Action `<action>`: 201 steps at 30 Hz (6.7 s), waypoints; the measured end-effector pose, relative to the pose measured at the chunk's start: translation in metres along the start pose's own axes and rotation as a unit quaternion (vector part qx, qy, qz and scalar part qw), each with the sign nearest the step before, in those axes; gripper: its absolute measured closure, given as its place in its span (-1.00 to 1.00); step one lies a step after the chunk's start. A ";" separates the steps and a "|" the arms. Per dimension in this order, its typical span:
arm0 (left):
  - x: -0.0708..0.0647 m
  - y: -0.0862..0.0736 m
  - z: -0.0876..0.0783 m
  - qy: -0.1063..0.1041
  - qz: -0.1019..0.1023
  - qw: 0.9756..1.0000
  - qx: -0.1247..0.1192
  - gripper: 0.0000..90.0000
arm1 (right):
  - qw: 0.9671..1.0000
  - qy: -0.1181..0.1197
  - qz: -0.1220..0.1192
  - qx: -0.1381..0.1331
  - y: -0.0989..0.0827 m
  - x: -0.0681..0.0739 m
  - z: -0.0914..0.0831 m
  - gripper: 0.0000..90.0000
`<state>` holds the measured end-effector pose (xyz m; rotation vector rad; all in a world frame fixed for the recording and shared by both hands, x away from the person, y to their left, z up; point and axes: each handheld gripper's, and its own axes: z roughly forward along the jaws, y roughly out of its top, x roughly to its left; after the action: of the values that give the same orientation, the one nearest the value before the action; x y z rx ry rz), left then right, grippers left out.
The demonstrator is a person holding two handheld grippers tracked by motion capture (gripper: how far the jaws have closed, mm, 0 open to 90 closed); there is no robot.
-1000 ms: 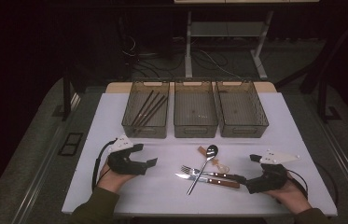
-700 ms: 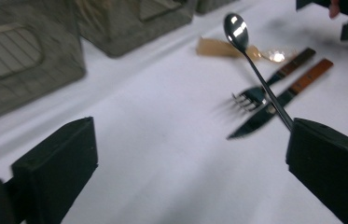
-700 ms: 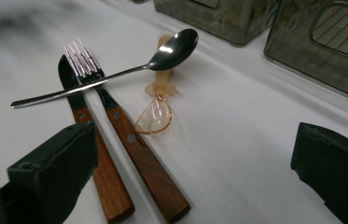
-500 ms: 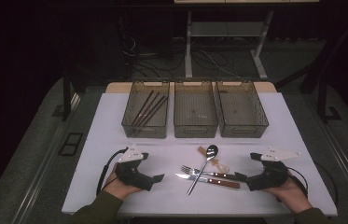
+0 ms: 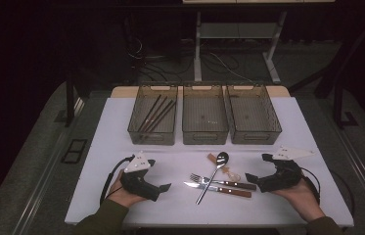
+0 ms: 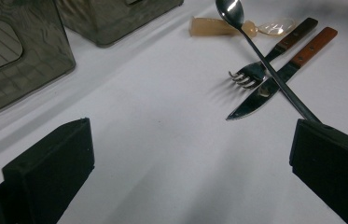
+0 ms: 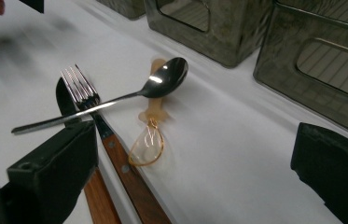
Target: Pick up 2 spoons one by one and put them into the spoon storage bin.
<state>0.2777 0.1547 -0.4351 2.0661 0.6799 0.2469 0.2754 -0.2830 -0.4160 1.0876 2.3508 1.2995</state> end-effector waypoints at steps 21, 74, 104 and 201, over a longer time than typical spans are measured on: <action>0.001 -0.001 0.001 -0.007 -0.009 1.000 0.008 -1.00 | 1.000 0.027 -0.011 0.005 0.026 0.003 0.029 -0.89; -0.001 -0.001 0.003 -0.007 0.003 1.000 0.012 -1.00 | 0.988 0.129 0.041 0.077 0.033 -0.023 0.102 0.46; -0.002 -0.001 0.005 -0.011 0.002 1.000 0.014 -1.00 | 0.982 0.173 0.063 0.028 0.040 -0.026 0.087 0.88; -0.003 0.000 0.003 -0.016 0.009 1.000 -0.002 -1.00 | 0.989 -0.002 0.118 -0.095 0.176 -0.085 0.082 0.93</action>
<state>0.2762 0.1513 -0.4367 2.0694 0.6396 0.2244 0.4641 -0.2341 -0.3323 1.3344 2.0919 1.5612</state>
